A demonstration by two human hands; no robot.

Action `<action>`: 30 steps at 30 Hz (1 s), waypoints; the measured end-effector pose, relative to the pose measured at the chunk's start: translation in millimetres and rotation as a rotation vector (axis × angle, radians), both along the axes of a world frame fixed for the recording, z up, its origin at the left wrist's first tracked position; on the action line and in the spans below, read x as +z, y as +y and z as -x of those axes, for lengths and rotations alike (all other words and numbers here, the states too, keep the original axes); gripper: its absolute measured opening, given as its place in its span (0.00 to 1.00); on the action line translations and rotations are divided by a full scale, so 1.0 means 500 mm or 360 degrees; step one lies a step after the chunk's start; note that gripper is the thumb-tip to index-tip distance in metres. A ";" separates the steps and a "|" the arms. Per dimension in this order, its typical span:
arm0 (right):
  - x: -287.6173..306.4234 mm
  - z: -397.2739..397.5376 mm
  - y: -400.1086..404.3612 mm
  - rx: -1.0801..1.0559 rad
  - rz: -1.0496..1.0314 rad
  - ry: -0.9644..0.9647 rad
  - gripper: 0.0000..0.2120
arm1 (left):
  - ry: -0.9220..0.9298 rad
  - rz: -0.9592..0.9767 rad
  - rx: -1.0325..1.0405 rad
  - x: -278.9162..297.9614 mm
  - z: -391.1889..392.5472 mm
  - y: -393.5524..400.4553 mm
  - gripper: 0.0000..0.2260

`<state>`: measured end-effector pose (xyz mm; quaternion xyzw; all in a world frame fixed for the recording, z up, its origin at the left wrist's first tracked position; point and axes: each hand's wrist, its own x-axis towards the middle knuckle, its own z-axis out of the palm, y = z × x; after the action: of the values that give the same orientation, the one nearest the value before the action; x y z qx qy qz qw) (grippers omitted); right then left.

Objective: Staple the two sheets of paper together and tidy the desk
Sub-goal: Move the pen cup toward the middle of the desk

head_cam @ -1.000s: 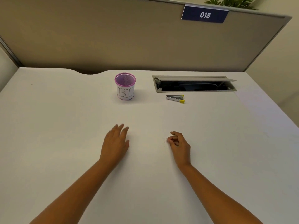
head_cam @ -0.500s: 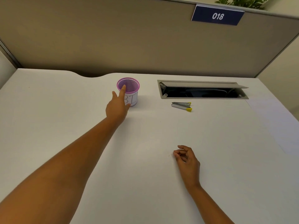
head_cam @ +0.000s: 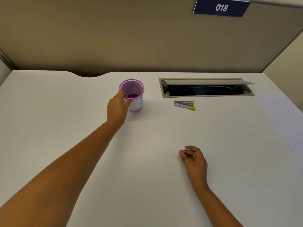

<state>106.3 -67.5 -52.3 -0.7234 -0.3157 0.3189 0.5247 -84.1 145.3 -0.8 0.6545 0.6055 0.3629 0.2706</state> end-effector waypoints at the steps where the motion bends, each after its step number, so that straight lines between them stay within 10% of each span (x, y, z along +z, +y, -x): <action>1: 0.004 -0.002 0.002 -0.0054 0.0022 0.0084 0.10 | -0.0024 -0.0013 -0.0031 0.000 0.000 -0.020 0.08; 12: 0.133 0.036 0.074 -0.0081 -0.0123 0.1168 0.08 | 0.0046 -0.0015 -0.0183 -0.046 0.008 -0.262 0.06; 30: 0.178 0.101 0.163 0.0445 0.0176 -0.0291 0.21 | 0.0110 0.0226 -0.0201 -0.040 0.005 -0.326 0.28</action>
<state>55.6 13.9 36.7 -0.7263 -0.4416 0.3385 0.4036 -86.4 -17.5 -20.6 0.6826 0.5963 0.2786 0.3175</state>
